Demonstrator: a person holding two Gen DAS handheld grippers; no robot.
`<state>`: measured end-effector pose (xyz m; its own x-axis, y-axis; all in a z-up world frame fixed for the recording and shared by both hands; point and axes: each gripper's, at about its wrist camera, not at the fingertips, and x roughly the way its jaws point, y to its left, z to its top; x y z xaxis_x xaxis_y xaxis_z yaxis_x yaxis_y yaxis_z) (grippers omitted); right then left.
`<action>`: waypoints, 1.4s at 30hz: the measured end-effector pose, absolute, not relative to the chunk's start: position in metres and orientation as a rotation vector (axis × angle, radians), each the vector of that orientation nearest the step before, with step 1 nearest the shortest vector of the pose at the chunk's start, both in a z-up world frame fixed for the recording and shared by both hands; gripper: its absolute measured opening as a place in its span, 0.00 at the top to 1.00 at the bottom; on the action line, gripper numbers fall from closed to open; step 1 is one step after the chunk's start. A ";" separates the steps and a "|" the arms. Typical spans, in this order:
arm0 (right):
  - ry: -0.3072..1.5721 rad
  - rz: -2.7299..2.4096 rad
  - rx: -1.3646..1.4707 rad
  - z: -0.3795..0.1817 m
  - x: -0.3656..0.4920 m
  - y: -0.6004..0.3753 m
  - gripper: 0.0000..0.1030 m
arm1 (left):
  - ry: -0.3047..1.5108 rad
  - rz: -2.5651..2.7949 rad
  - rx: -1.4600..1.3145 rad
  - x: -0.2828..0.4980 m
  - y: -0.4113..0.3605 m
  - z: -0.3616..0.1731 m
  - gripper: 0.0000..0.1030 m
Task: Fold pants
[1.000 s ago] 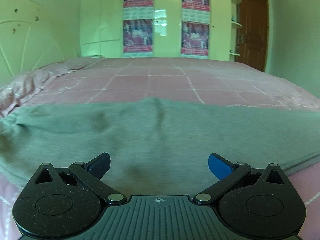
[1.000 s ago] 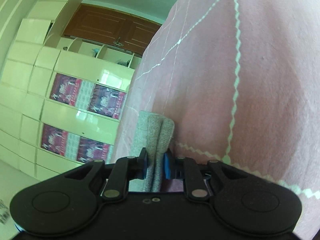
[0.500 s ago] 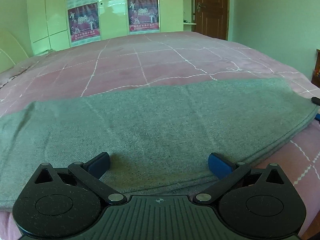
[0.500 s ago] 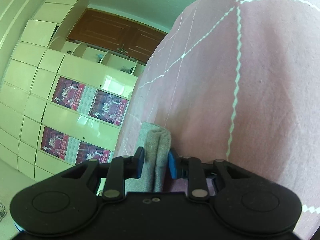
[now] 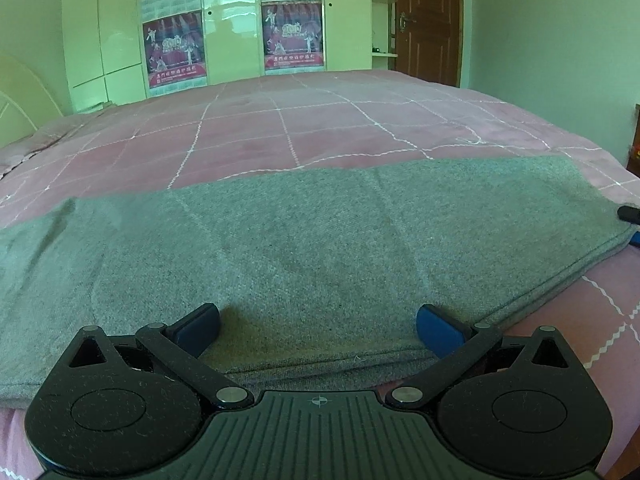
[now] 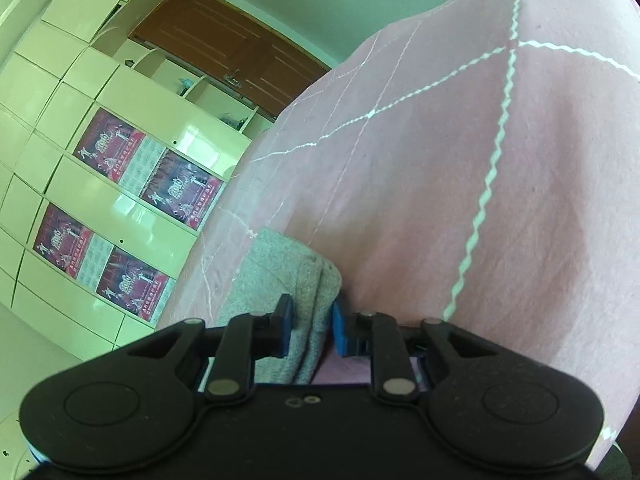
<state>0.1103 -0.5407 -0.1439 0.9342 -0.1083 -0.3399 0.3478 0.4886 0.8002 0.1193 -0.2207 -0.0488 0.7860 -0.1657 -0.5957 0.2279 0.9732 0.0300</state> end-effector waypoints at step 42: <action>0.438 0.334 0.507 -0.048 0.197 -0.196 0.75 | 0.295 0.262 -0.311 0.059 0.205 -0.037 0.00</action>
